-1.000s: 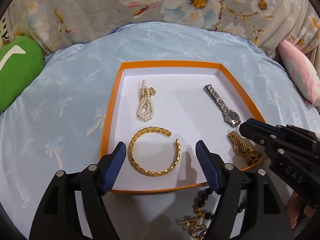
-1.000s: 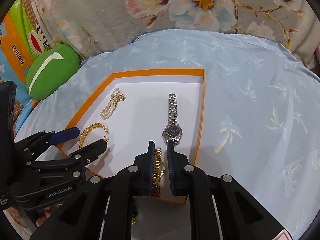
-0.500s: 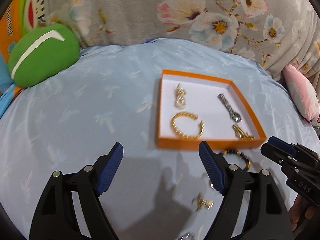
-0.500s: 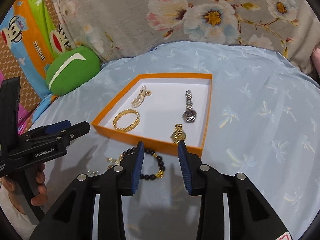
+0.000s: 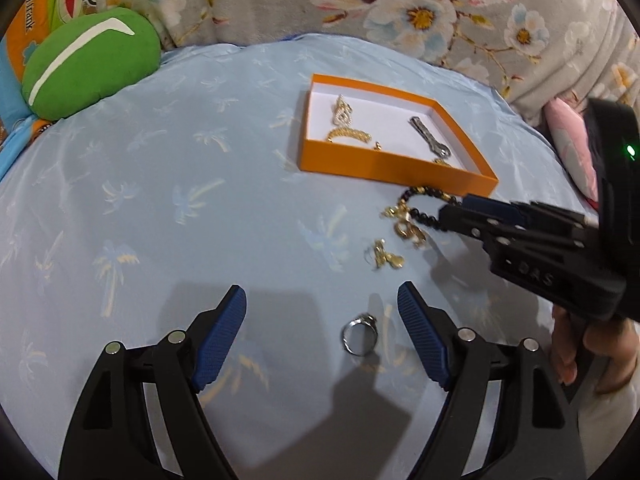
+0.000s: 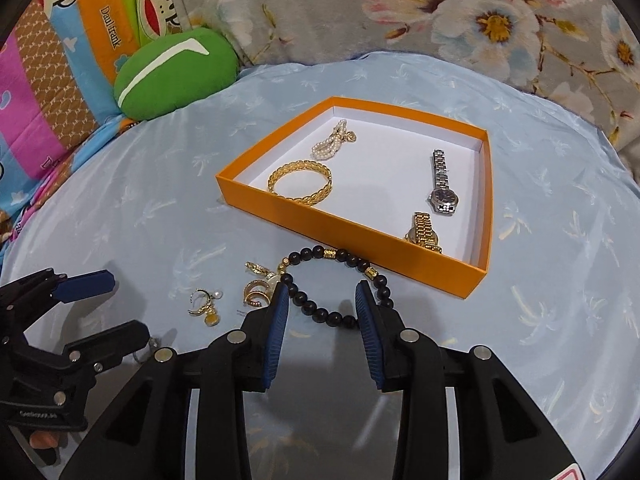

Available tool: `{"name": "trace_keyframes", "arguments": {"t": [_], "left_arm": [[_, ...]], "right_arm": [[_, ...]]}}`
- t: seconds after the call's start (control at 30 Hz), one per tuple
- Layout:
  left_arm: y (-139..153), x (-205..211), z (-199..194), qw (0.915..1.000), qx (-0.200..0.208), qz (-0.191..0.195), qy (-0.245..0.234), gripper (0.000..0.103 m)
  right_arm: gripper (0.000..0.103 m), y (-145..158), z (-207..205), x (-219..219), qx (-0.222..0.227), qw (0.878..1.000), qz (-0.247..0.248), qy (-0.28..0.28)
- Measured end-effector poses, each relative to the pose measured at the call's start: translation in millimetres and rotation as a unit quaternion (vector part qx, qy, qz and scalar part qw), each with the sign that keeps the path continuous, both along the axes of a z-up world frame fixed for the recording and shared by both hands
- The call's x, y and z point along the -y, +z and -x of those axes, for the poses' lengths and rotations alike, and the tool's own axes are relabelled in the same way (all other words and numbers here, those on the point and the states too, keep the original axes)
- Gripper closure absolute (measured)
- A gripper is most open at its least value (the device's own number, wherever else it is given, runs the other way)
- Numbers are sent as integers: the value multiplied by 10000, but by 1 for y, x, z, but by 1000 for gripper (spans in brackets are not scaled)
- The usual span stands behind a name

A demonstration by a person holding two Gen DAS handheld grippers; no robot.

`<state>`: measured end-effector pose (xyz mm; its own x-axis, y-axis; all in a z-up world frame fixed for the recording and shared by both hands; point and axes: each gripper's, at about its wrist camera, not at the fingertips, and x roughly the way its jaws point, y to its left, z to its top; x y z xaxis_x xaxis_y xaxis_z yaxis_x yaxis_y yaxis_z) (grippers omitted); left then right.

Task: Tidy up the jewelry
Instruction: 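Move the right tool to the black bead bracelet and grasp it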

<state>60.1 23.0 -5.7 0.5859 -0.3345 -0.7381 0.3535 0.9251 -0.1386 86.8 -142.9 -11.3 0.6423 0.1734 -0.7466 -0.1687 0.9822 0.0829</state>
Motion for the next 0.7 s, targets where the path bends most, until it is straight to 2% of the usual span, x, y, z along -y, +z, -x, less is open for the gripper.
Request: {"name": "trace_keyframes", "arguments": {"t": [0.27, 0.4, 0.47, 0.6, 0.7], "left_arm": [[-6, 12, 9, 9997, -130, -86, -177, 27], [-6, 14, 10, 9996, -87, -196, -173, 28], [-6, 14, 10, 9995, -41, -274, -138, 33], [-6, 14, 11, 9994, 5, -291, -160, 42], [-6, 15, 13, 9993, 50, -289, -213, 56]], "right_arm": [[72, -11, -8, -2, -268, 9994, 39, 194], [87, -11, -3, 0, -282, 9995, 31, 110], [95, -11, 2, 1, -301, 9995, -4, 64], [96, -12, 18, 5, -302, 9993, -146, -167], [96, -12, 32, 7, -293, 9985, -331, -318]]}}
